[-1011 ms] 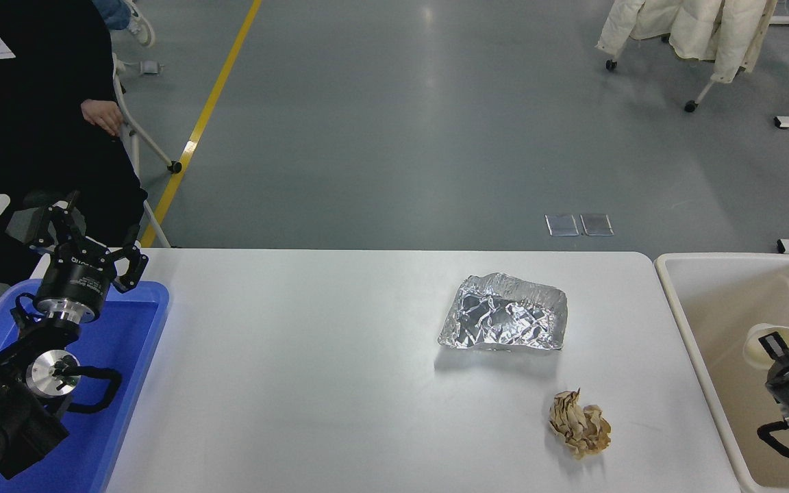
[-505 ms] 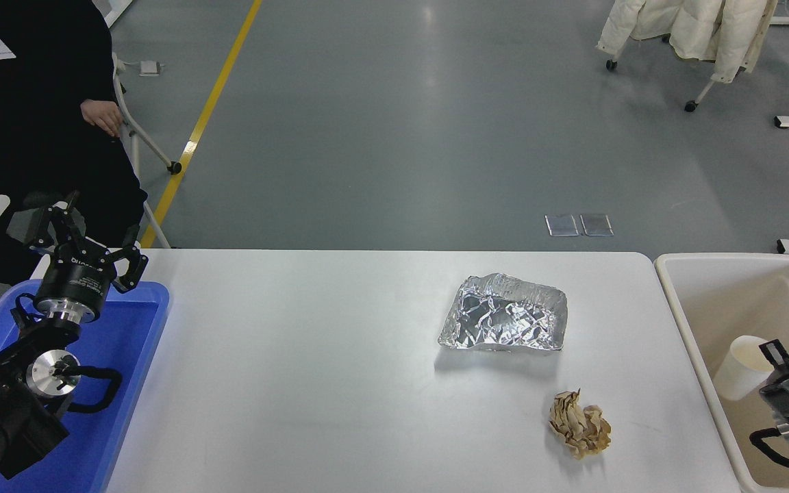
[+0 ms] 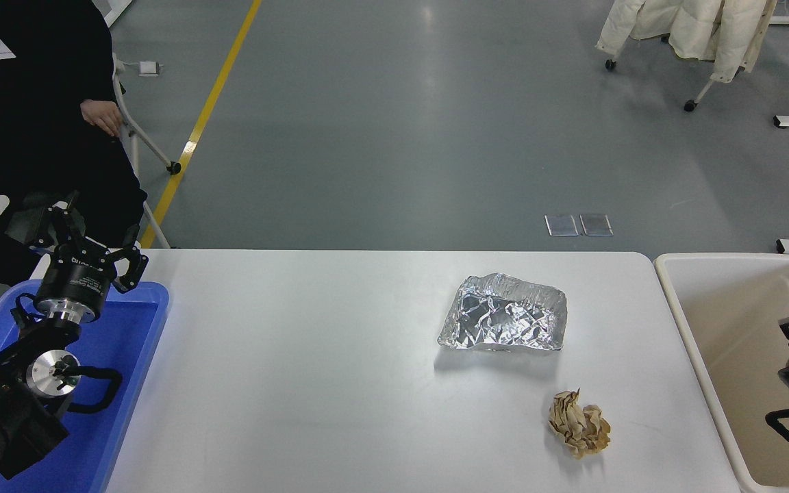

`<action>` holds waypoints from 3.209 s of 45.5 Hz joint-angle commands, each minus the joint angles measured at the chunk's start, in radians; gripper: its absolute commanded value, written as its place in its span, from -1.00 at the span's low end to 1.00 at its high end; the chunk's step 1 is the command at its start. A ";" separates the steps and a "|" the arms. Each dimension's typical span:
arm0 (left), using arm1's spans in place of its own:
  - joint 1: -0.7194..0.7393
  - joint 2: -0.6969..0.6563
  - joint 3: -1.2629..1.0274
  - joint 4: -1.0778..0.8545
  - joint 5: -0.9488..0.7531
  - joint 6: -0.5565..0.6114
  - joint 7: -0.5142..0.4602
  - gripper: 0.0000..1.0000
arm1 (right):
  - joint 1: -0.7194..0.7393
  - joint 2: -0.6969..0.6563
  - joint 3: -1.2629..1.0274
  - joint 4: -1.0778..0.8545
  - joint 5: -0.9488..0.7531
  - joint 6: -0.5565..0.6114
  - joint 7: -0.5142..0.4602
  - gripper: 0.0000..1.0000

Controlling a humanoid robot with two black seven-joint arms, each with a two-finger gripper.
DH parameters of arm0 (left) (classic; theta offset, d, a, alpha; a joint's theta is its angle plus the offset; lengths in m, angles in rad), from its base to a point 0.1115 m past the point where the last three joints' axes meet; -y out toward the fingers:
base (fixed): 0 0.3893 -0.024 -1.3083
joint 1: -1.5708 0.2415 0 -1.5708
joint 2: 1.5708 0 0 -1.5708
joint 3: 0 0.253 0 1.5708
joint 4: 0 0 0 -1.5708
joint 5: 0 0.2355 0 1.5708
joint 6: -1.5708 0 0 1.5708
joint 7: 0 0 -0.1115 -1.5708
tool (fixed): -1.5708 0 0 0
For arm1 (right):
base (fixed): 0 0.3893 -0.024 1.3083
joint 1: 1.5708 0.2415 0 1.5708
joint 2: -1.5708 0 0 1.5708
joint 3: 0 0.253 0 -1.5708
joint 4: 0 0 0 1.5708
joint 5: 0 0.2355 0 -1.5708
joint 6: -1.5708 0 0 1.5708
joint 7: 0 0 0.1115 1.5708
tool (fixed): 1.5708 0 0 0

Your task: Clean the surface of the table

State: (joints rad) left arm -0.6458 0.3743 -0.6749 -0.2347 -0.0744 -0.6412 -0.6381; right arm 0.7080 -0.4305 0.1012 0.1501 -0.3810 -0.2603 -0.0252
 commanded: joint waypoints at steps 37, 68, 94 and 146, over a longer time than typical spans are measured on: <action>0.000 0.000 0.000 0.000 -0.001 0.000 0.000 1.00 | -0.240 -0.309 0.911 0.806 -0.001 0.072 0.002 1.00; -0.002 0.000 0.000 0.000 0.001 0.000 0.000 1.00 | -0.317 0.137 1.016 0.703 -0.139 0.328 0.267 1.00; 0.000 0.000 0.000 0.000 0.001 0.000 0.000 1.00 | -0.291 0.295 1.014 0.654 -0.147 0.342 0.433 1.00; -0.002 0.000 0.000 0.000 0.001 0.000 0.000 1.00 | -0.301 0.249 1.063 0.668 -0.107 0.319 0.485 1.00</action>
State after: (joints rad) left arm -0.6467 0.3743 -0.6749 -0.2353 -0.0748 -0.6412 -0.6381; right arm 0.4108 -0.1615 1.1114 0.8144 -0.4985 0.0670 0.4229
